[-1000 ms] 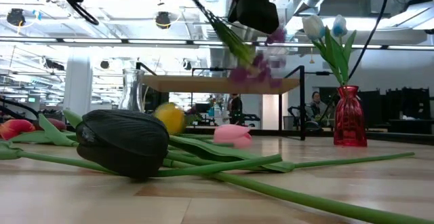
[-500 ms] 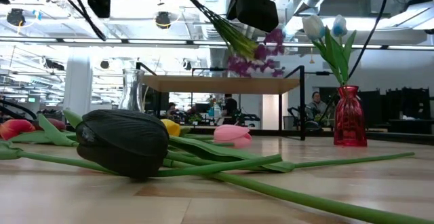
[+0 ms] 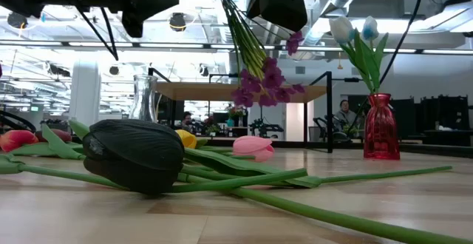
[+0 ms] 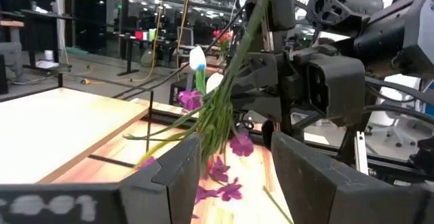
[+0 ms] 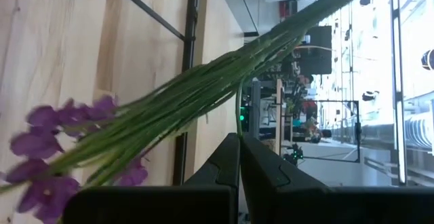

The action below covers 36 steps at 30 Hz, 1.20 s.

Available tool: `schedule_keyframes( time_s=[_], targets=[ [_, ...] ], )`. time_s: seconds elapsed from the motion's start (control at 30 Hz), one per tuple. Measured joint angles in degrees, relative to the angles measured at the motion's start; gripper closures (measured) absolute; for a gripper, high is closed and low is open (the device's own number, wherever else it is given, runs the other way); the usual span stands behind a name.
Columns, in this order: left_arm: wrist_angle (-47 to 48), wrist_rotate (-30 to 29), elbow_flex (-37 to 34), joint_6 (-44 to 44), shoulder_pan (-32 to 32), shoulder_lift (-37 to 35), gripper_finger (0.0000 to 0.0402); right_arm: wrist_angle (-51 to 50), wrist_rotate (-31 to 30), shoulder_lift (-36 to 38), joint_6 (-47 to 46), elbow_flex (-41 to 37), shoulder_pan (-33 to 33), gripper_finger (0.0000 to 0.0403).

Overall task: Pick and place flowers into a vace then onto a shelf
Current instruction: Put the violet flowers into the red vase

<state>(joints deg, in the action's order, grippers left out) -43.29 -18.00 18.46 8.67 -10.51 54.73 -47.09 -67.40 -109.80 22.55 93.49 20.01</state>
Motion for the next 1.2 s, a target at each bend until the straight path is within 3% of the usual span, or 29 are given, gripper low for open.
schedule_keyframes(
  time_s=[0.3, 0.47, 0.73, 1.0, 1.2],
  targets=[
    [-12.28, 0.81, 0.09, -3.68, 2.02, 7.08, 0.0231, 0.00, 0.02, 0.00, -0.02, 0.00, -0.02, 0.0403],
    [-10.92, 0.88, 1.89, -3.85, 2.97, 9.23, 0.0226, 0.00, 0.09, 0.00, -0.04, -0.02, -0.04, 0.0403],
    [1.04, 1.31, 5.89, -4.53, 3.07, 9.84, 0.0191, 0.00, 0.61, 0.00, -0.07, -0.02, -0.04, 0.0403],
    [9.38, 5.07, 9.76, -5.54, 3.07, 9.29, 0.0189, -0.02, 0.59, 0.00, -0.10, -0.02, 0.00, 0.0403],
    [30.06, 7.26, 15.18, -6.62, 3.06, 6.42, 0.0189, -0.67, 2.95, 0.00, -0.60, -0.02, 0.00, 0.0403]
  ],
)
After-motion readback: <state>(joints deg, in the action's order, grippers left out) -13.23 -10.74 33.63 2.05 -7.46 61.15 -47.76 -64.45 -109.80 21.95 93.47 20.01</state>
